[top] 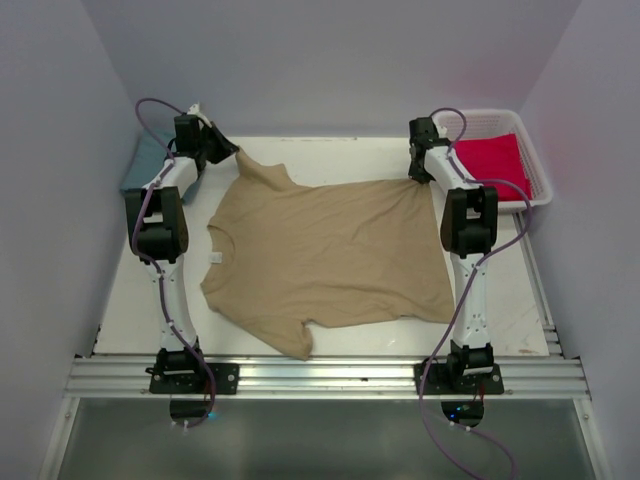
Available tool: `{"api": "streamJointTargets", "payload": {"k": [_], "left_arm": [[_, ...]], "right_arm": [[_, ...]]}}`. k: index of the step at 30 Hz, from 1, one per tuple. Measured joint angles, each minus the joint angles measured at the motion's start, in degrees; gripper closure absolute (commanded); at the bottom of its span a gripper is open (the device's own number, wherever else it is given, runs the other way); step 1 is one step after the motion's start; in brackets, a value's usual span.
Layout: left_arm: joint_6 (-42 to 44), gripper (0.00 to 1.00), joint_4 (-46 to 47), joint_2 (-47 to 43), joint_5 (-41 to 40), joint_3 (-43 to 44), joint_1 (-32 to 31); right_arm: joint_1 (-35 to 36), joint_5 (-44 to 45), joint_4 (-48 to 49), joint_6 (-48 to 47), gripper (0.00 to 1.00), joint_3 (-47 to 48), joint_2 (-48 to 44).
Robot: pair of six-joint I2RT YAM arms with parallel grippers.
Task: Fold and stack the t-shirts
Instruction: Grap the side of the flattened tshirt furthest away from the robot with both arms
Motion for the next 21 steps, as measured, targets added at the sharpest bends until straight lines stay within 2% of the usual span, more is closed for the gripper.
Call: {"api": "streamJointTargets", "payload": {"k": [11,12,13,14,16,21], "left_arm": [[0.0,1.0,1.0,0.0,1.0,-0.7,0.1],[0.0,1.0,1.2,0.0,1.1,-1.0,0.1],[0.0,1.0,1.2,0.0,1.2,-1.2,0.1],[0.0,1.0,1.2,0.0,1.3,-1.4,0.2],[0.0,1.0,1.4,0.0,1.4,-1.6,0.3],[-0.2,1.0,1.9,0.0,1.6,-2.0,0.5]], "right_arm": [[0.0,0.1,3.2,-0.5,1.0,-2.6,-1.1],[0.0,0.3,3.4,-0.6,0.92,-3.0,-1.3],[0.0,0.3,3.5,-0.5,0.63,-3.3,-1.6],[-0.1,0.4,3.5,-0.2,0.51,-3.7,-1.8],[-0.1,0.7,3.3,-0.8,0.41,-4.1,-2.3],[0.0,1.0,3.3,-1.0,0.41,-4.5,-4.0]]}}
